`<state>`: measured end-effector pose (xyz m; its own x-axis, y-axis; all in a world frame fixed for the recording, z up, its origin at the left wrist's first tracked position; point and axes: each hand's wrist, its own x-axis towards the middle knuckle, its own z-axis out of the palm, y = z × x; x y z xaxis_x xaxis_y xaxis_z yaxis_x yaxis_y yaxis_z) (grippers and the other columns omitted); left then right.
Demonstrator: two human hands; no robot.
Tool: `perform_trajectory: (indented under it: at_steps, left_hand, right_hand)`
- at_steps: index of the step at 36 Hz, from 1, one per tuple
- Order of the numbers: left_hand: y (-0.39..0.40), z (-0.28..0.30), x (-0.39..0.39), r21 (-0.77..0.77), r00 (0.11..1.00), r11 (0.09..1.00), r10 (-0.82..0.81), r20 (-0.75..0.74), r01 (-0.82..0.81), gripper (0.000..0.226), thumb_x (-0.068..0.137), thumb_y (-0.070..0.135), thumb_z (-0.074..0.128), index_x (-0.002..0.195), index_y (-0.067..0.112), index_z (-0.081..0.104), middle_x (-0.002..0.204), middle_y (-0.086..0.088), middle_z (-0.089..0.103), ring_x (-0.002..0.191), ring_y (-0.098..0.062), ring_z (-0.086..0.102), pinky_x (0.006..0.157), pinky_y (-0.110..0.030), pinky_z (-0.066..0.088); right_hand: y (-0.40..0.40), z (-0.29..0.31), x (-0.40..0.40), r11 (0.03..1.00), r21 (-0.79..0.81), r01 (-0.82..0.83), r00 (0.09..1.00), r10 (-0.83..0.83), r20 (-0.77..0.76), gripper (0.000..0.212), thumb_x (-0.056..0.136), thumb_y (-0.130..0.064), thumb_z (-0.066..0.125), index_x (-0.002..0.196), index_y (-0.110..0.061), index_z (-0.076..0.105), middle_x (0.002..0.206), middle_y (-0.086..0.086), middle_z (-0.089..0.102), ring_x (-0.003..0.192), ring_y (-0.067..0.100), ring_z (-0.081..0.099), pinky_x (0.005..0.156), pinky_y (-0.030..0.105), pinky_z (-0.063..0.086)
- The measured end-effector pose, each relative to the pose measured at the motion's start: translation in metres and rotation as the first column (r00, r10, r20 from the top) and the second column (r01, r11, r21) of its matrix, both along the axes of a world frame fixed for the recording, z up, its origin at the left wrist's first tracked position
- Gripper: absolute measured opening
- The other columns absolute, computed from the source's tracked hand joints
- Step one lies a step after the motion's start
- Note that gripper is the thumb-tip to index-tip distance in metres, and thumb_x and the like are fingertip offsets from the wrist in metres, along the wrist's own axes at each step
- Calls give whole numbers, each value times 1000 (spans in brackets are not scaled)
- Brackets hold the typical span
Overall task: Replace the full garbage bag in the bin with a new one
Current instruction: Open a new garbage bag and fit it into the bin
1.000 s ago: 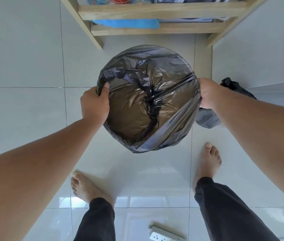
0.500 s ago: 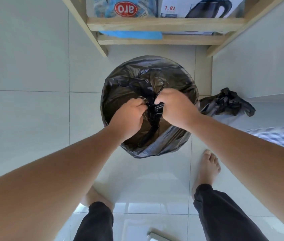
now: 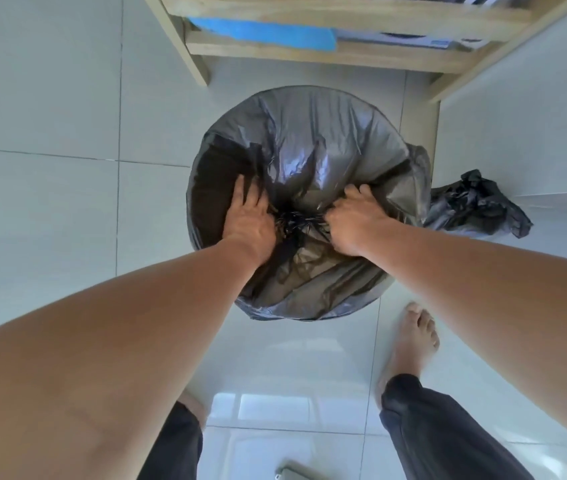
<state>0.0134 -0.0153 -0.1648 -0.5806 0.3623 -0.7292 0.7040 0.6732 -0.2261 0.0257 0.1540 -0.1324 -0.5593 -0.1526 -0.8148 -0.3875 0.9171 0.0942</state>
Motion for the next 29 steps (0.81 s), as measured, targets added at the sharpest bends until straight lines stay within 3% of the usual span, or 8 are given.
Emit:
perform_trajectory:
  at_steps: [9, 13, 15, 17, 19, 22, 27, 29]
  left_hand:
    - [7, 11, -7, -151, 997, 986, -71, 3, 71, 68, 99, 43, 17, 154, 7, 3, 163, -16, -1, 148, -41, -13, 117, -56, -11]
    - [9, 12, -7, -173, 996, 981, -90, 18, 92, 64, 100, 42, 22, 154, 9, 17, 163, -17, 6, 148, -41, -6, 117, -57, -8]
    - [11, 15, -7, -75, 998, 995, -59, 1, 59, 56, 100, 38, 29, 148, 12, 38, 157, -18, 26, 145, -41, 13, 118, -55, 7]
    - [14, 15, -6, 93, 1000, 995, 26, -9, -25, 43, 97, 31, 37, 133, 16, 55, 140, -16, 44, 131, -36, 34, 107, -47, 27]
    - [18, 11, -4, 185, 984, 967, 171, 47, -177, 37, 96, 23, 41, 129, 15, 54, 132, -16, 48, 122, -33, 43, 99, -42, 34]
    - [19, 0, 0, 148, 940, 930, 322, 112, -337, 36, 97, 21, 43, 133, 15, 47, 133, -14, 52, 123, -32, 48, 101, -40, 35]
    - [22, -15, 1, 242, 931, 900, 345, 115, -364, 32, 98, 17, 41, 123, 16, 61, 124, -11, 63, 118, -31, 57, 95, -38, 42]
    - [24, -14, 0, 254, 929, 893, 351, 120, -370, 33, 97, 11, 42, 121, 13, 65, 123, -12, 64, 117, -31, 59, 93, -38, 45]
  right_hand:
    - [3, 0, -8, 995, 58, 79, 997, -78, -14, 47, 92, -35, 39, 131, -16, 57, 138, 7, 51, 130, 30, 30, 105, 45, 23]
    - [-1, 1, -7, 995, 64, 78, 996, -76, -43, 42, 94, -27, 36, 128, -17, 60, 135, 7, 54, 128, 30, 32, 103, 45, 26]
    - [-4, 2, -9, 994, -20, 111, 990, -112, -81, 38, 93, -25, 41, 122, -16, 62, 130, 10, 57, 125, 32, 37, 101, 45, 30]
    - [-5, 1, -11, 975, -172, 141, 978, -165, -131, 32, 92, -26, 49, 117, -16, 65, 121, 13, 63, 118, 34, 48, 97, 43, 41]
    - [-8, 0, -13, 926, -301, 229, 959, -268, -95, 36, 91, -31, 58, 125, -22, 61, 119, 11, 65, 113, 34, 56, 91, 40, 47]
    - [-12, -10, -18, 946, -241, 219, 971, -236, -44, 50, 85, -35, 65, 132, -23, 52, 124, 12, 61, 117, 34, 54, 94, 41, 45]
    - [-15, -21, -17, 974, -183, 133, 983, -153, -103, 30, 91, -16, 53, 119, -17, 64, 120, 12, 65, 111, 34, 61, 87, 39, 48]
    - [-16, -23, -14, 974, -180, 136, 979, -160, -127, 33, 92, -9, 47, 118, -15, 66, 120, 14, 65, 110, 36, 62, 85, 39, 49]
